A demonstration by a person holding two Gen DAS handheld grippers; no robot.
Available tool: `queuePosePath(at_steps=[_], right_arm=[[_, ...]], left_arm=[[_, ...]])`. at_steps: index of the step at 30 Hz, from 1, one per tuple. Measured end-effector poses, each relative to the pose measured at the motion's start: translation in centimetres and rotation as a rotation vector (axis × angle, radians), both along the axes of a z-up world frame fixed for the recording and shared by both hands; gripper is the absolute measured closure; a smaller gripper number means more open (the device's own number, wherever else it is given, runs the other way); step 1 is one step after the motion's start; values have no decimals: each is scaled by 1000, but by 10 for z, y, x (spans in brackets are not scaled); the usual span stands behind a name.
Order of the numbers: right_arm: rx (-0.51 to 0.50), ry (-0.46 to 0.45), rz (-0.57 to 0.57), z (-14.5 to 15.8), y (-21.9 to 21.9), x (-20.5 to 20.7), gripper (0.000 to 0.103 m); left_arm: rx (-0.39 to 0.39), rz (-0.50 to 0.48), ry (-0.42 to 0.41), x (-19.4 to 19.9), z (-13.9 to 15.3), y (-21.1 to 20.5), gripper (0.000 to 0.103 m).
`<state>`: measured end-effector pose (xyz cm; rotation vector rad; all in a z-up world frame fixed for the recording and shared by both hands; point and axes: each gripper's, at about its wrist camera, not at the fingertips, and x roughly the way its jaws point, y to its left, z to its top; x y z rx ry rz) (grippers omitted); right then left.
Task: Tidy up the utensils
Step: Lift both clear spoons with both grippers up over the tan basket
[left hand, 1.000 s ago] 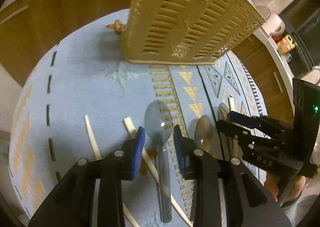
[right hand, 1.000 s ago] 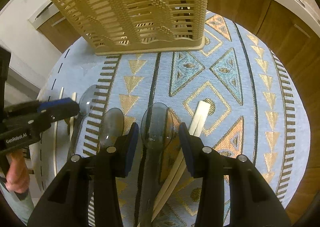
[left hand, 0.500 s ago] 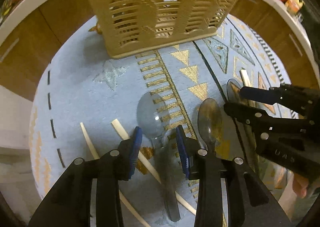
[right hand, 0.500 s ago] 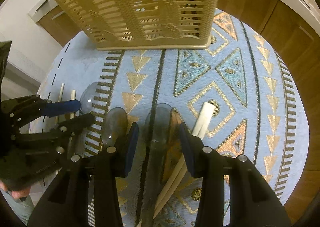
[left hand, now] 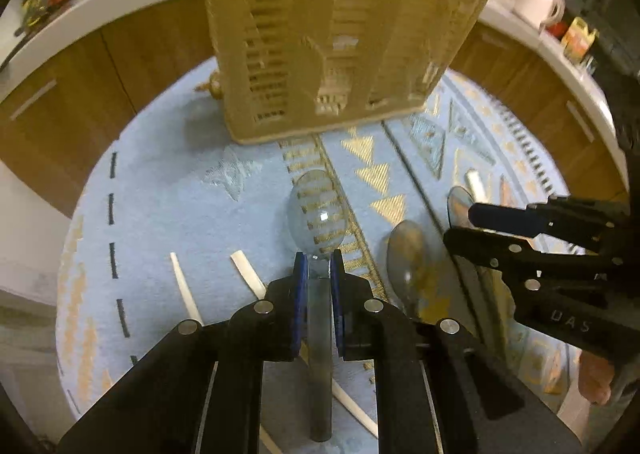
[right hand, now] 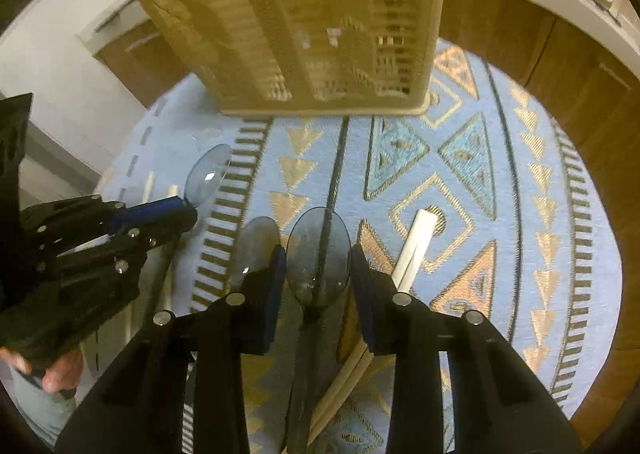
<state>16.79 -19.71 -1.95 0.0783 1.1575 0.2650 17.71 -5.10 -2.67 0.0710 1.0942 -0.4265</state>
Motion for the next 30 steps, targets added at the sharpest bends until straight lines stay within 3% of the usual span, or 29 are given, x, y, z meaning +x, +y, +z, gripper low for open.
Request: queuePosePath(at_steps=[12,20,30], right_arm=[[122,-285,52,56,-15,-60,74],[171,-500,61,106,-13,-78,74],[161,-652,0,148,-15,-62,74]], left_arm=[[-285,10,-303,-40,77,37,93],[-365,85,-482,-60,119,50,93],[-431,191,-681,-54,171,59,93]])
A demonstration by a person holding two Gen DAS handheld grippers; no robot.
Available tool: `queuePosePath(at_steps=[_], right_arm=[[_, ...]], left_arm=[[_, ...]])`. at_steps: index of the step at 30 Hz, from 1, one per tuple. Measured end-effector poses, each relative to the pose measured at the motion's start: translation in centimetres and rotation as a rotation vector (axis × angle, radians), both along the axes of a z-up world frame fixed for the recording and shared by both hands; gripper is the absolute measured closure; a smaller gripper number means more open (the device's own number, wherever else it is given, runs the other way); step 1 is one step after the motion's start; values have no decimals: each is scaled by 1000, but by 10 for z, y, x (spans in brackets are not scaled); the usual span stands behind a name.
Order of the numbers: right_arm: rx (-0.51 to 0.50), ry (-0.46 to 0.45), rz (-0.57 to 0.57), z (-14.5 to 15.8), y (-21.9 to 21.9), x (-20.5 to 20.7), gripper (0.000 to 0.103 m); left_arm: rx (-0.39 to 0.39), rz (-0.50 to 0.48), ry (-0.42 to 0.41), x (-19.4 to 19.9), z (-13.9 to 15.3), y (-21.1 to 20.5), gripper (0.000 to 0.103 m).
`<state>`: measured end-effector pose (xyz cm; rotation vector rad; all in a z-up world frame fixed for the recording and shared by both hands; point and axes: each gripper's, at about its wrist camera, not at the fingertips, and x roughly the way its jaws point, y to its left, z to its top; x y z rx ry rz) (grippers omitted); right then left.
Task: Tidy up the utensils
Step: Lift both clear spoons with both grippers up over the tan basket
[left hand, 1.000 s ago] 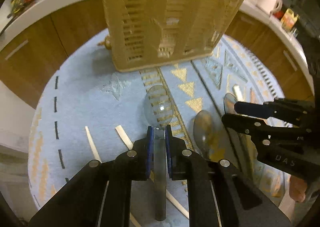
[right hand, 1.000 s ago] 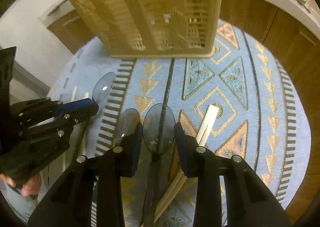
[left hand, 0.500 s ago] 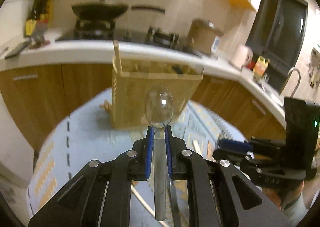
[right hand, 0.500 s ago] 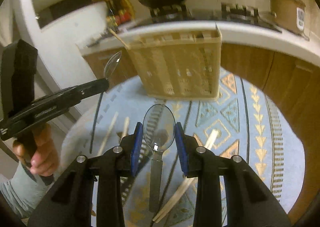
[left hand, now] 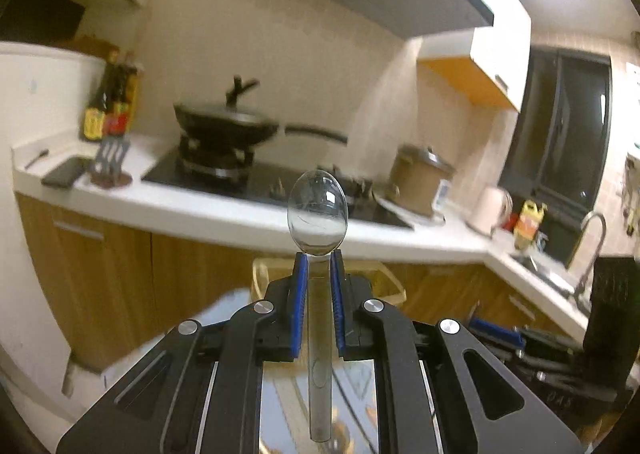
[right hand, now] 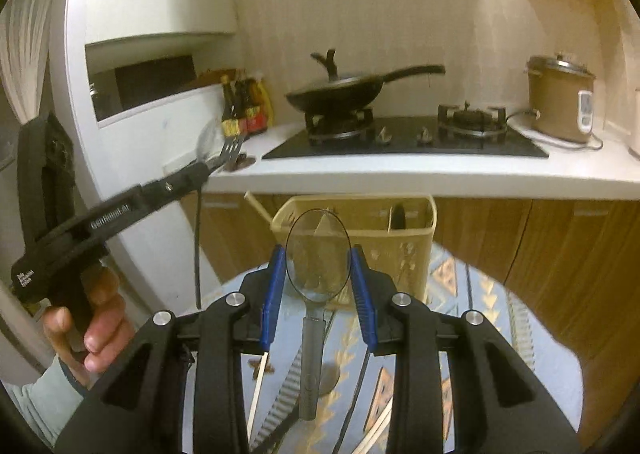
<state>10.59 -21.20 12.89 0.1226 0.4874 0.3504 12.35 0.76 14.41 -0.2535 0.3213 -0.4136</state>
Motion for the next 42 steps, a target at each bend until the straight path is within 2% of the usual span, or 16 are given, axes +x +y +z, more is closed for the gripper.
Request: queuePosePath(at_steps=[8,18,22,26,31,37,40,42], right_arm=[[9,-67,-56,24,-11,27,73],[12,-165,-147,45,-26,70,73],[47,-195,-187,48,-37,92,73],[10,-213,-256,37,-38,116,73],[14,-199,-273,23,-41,135,73],[72,-184,-255,24,-52,137,73],[102,-204,-255,31,-54,133,73],[83,-240,-281,35,-52,130,73]], left_arm=[[-19,115,-161,21,29,-7,93],[3,188,-248,61,21,-31,93],[24,207,-237,77,6,-37,93],[35,206,-217,89,-7,-38,93],[28,180,-183,103,-20,-35,93],[30,183,-165,113,-29,-34,93],[35,182,-160,113,-32,-35,93],[47,188,-164,112,-34,-37,93]])
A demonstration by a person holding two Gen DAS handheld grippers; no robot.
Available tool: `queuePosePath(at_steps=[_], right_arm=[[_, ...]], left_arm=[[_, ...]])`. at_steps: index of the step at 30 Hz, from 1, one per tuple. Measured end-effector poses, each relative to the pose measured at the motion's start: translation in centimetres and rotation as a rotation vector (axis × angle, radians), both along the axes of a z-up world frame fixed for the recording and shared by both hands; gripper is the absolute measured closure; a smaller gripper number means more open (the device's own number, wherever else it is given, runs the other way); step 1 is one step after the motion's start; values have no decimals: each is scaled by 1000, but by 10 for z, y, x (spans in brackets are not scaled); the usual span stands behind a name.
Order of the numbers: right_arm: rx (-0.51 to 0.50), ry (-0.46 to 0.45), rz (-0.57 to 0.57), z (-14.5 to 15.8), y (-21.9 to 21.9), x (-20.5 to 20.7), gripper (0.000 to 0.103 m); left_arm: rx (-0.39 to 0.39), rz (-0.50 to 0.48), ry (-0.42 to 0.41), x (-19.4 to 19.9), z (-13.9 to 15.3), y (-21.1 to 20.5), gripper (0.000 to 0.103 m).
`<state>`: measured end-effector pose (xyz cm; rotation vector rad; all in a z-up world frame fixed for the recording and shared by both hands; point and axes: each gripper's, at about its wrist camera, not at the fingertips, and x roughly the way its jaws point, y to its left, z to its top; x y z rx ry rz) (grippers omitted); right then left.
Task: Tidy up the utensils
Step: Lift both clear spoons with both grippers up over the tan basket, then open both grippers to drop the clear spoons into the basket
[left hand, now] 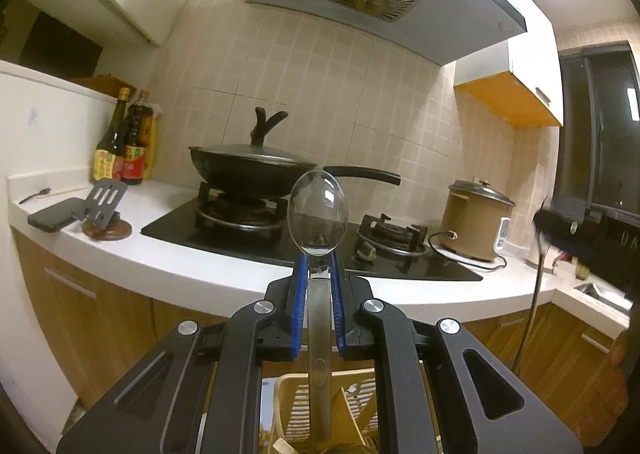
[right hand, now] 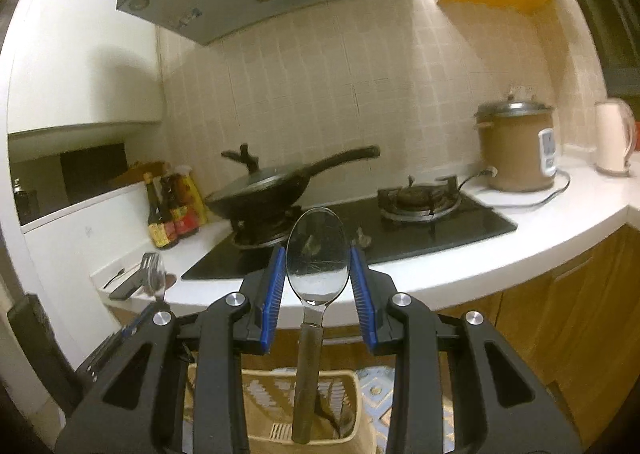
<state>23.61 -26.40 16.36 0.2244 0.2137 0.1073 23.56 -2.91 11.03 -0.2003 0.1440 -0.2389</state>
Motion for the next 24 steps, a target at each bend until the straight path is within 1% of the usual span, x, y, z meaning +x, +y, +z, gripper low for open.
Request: queuePosePath(at_steps=[3,5,6,10,14,20,22,24], right_arm=[[-53,-21,-34,-1,7,1,73],[-111,-35,-70,-8,14,2,74],[-135,-34,-71,-13,18,4,73],[-138,-25,-65,-28,20,8,74],[-134,-18,-61,-35,20,9,73],[-138,20,-39,-47,20,8,73],[-131,41,-28,-50,19,7,73],[-116,64,-19,-53,17,5,73]], left_arm=[[17,8,-6,0,-2,-2,93],[17,12,-5,0,-3,-3,93],[15,12,-3,0,-4,-3,93],[11,8,9,2,-8,-3,93],[5,3,19,4,-11,-2,93],[-18,-37,50,7,-12,2,93],[-34,-48,65,6,-12,6,89],[-40,-58,77,3,-12,11,76]])
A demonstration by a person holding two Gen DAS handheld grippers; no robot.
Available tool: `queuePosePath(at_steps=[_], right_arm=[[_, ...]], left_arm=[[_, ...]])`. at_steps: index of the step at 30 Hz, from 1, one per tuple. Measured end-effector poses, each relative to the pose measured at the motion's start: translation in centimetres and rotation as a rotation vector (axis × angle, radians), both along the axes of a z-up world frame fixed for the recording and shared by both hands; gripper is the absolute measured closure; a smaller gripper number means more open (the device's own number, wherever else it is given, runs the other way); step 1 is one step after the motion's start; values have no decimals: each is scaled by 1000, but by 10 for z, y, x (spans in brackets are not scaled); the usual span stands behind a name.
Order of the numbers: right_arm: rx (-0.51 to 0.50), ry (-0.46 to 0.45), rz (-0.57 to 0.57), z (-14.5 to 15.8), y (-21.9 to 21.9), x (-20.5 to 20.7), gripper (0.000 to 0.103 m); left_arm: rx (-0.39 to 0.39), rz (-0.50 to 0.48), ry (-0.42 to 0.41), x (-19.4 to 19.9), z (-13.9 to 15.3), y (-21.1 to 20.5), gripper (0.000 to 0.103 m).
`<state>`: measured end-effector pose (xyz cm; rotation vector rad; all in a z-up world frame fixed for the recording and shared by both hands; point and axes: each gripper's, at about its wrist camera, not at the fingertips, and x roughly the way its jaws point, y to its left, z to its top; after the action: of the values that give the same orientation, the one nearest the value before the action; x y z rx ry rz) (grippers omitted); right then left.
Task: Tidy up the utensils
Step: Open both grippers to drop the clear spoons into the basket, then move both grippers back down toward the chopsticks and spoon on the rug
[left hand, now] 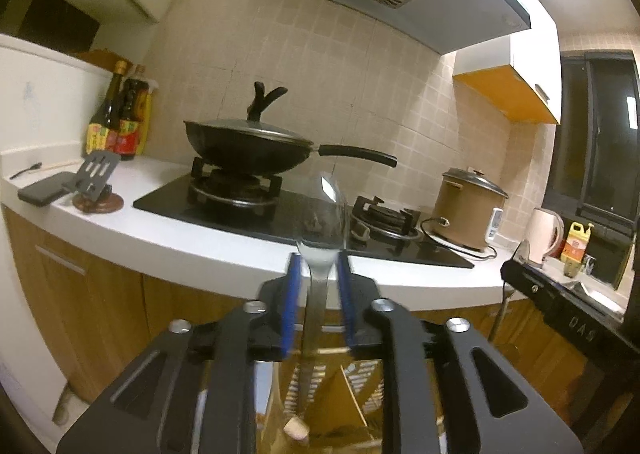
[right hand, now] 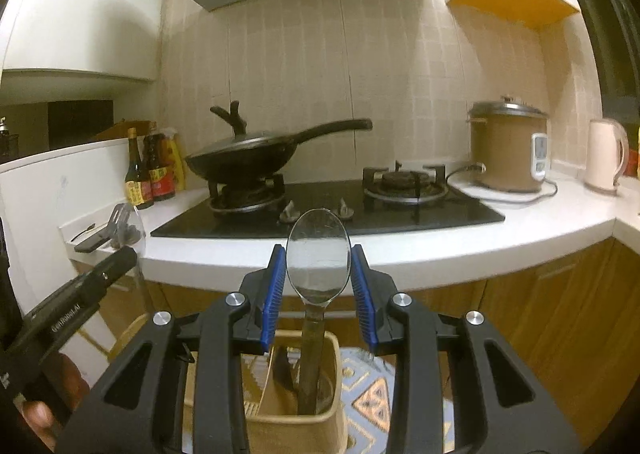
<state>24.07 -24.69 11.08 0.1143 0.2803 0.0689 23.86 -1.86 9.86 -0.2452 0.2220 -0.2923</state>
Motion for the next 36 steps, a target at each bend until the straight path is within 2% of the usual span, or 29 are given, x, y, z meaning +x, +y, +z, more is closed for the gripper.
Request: queuePosePath(at_steps=[2,4,11,17,23,27,31,33,36], right_arm=[[21,35,25,-3,-2,-3,69],[35,54,37,-4,-3,-5,65],[92,97,58,4,-12,-34,65],[126,121,58,23,-18,-71,64],[162,222,85,22,-14,-103,64],[202,386,136,-9,1,-109,64],[208,584,156,-55,19,-103,64],[243,697,189,-85,27,-100,64],[303,827,218,-119,35,-96,64]], left_arm=[[-6,2,6,-5,1,5,71],[-18,-10,17,-10,5,12,71],[-58,-36,29,-38,27,34,71],[-55,-54,48,-69,46,49,68],[-38,-75,123,-101,53,66,64],[9,-88,223,-115,37,74,64],[119,-78,381,-118,1,75,64],[170,-90,491,-114,-25,73,64],[207,-90,611,-107,-56,74,66]])
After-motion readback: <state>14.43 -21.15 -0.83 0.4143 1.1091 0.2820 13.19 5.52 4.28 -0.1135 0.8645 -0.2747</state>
